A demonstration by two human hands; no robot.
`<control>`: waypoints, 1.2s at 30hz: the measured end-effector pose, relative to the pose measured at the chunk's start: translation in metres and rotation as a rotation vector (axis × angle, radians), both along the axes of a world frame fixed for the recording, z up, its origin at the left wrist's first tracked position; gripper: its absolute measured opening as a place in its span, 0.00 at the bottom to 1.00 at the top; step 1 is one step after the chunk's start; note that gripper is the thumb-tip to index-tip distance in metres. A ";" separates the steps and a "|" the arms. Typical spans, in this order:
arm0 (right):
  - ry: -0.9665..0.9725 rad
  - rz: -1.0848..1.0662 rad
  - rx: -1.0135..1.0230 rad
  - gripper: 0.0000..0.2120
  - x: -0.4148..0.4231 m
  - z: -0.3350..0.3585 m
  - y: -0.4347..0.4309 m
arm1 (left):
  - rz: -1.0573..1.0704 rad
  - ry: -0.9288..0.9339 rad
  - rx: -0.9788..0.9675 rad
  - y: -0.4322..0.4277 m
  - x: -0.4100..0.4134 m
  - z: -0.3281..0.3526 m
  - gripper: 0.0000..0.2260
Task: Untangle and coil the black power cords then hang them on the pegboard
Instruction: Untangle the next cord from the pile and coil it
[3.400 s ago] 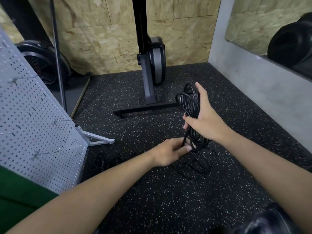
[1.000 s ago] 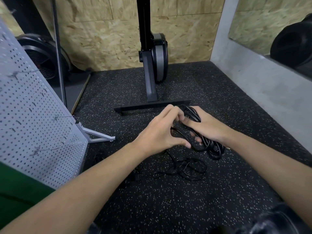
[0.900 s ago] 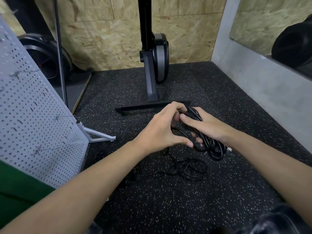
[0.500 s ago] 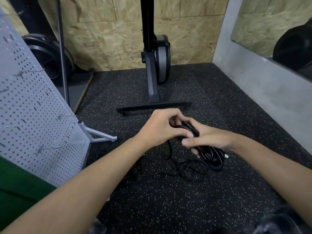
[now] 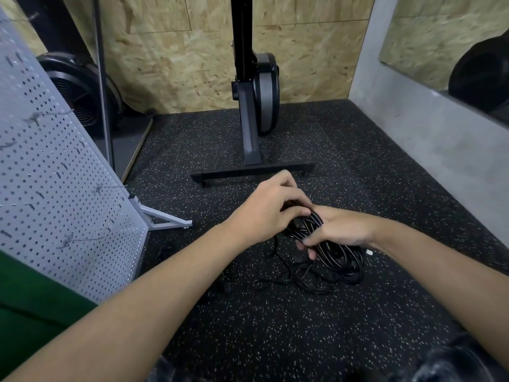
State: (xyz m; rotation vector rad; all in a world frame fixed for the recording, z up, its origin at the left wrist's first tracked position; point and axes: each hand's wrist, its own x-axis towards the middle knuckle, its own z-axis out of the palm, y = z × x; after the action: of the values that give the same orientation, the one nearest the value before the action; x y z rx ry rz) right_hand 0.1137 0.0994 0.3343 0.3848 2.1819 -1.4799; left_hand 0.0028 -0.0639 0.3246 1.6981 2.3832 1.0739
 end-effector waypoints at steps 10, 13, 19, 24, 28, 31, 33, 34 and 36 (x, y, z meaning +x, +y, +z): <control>-0.010 -0.182 -0.256 0.09 0.002 0.003 0.007 | 0.169 0.232 0.203 -0.014 -0.013 -0.021 0.16; -0.008 -0.192 -0.253 0.14 0.003 0.001 0.009 | 0.179 0.272 0.196 -0.016 -0.016 -0.028 0.21; 0.065 -0.123 -0.126 0.16 0.004 -0.003 0.009 | 0.151 0.099 0.224 -0.012 -0.019 -0.027 0.15; 0.073 -0.085 -0.052 0.19 0.005 -0.002 0.006 | 0.069 0.145 0.213 -0.004 -0.010 -0.021 0.10; 0.057 -0.104 -0.058 0.14 0.005 -0.004 0.006 | 0.017 0.184 0.180 0.000 -0.005 -0.021 0.10; 0.104 -0.108 -0.043 0.13 0.004 -0.003 0.007 | 0.086 0.097 0.230 0.001 -0.005 -0.021 0.10; 0.145 -0.104 -0.076 0.14 0.003 -0.003 0.006 | 0.166 0.021 0.250 0.000 -0.008 -0.022 0.10; 0.161 -0.113 -0.104 0.15 0.003 -0.004 0.006 | 0.193 -0.007 0.254 -0.001 -0.009 -0.022 0.10; 0.187 -0.133 -0.168 0.17 0.002 -0.004 0.007 | 0.232 -0.127 0.229 -0.005 -0.009 -0.027 0.11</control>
State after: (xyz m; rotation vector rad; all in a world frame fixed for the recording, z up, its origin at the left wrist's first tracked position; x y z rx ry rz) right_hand 0.1161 0.1065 0.3300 0.3520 2.1873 -1.8227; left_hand -0.0059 -0.0688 0.2979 1.3805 2.5028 1.4921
